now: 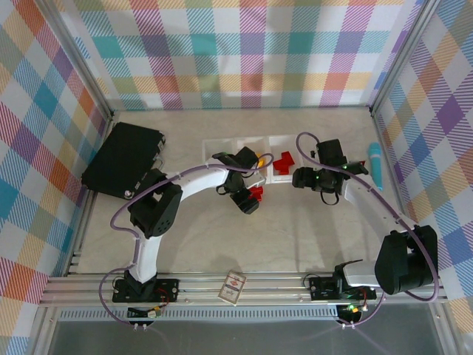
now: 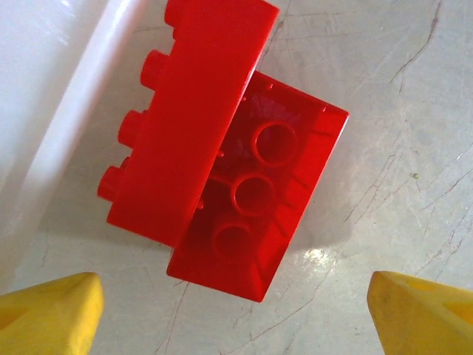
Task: Sort the legos into containers by color
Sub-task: Pick up the lego from the center of the table.
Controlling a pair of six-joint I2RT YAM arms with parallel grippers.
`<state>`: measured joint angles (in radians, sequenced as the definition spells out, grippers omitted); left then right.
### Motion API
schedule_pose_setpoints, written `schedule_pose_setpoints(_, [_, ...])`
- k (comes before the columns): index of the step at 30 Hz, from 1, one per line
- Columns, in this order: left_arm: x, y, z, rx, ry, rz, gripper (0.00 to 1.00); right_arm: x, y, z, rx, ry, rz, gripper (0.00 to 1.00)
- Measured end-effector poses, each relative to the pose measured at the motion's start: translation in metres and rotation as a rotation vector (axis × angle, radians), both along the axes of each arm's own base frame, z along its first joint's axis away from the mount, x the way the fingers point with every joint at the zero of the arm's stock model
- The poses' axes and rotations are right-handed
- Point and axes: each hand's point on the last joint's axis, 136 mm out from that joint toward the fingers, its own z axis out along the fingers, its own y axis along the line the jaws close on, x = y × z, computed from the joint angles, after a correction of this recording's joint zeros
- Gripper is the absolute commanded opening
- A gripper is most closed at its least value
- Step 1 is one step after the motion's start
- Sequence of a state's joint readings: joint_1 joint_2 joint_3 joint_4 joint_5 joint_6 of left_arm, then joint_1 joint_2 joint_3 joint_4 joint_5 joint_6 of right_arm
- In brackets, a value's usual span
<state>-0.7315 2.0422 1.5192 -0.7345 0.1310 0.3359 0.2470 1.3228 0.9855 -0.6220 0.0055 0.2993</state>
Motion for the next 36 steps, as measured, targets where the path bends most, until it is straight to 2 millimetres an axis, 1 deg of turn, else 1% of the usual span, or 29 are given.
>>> schedule_pose_setpoints(9, [-0.007,-0.004,-0.010,-0.004,0.042,-0.059,0.87,-0.005,0.001,0.003,0.012,-0.004,0.006,0.75])
schedule_pose_setpoints(11, [-0.009,-0.004,-0.014,0.005,0.052,-0.068,0.85,-0.006,0.002,0.002,0.021,0.001,0.008,0.75])
schedule_pose_setpoints(17, [-0.008,-0.013,-0.013,0.018,0.048,-0.098,0.78,-0.011,0.005,-0.004,0.038,0.023,0.010,0.75])
schedule_pose_setpoints(22, [-0.012,-0.017,-0.013,0.012,0.056,-0.112,0.71,-0.011,0.005,0.000,0.044,0.014,0.010,0.75])
schedule_pose_setpoints(25, [-0.015,-0.019,-0.013,0.006,0.062,-0.117,0.68,-0.011,0.005,0.003,0.046,0.004,0.010,0.75])
schedule_pose_setpoints(29, [-0.015,-0.022,-0.010,-0.002,0.061,-0.121,0.70,-0.013,0.005,0.001,0.045,0.007,0.010,0.75])
schedule_pose_setpoints(33, [-0.013,-0.030,-0.004,-0.013,0.041,-0.131,0.71,-0.015,0.004,-0.002,0.044,0.014,0.010,0.75])
schedule_pose_setpoints(36, [-0.011,-0.035,-0.002,-0.020,0.028,-0.135,0.68,-0.015,0.004,-0.001,0.044,0.014,0.010,0.75])
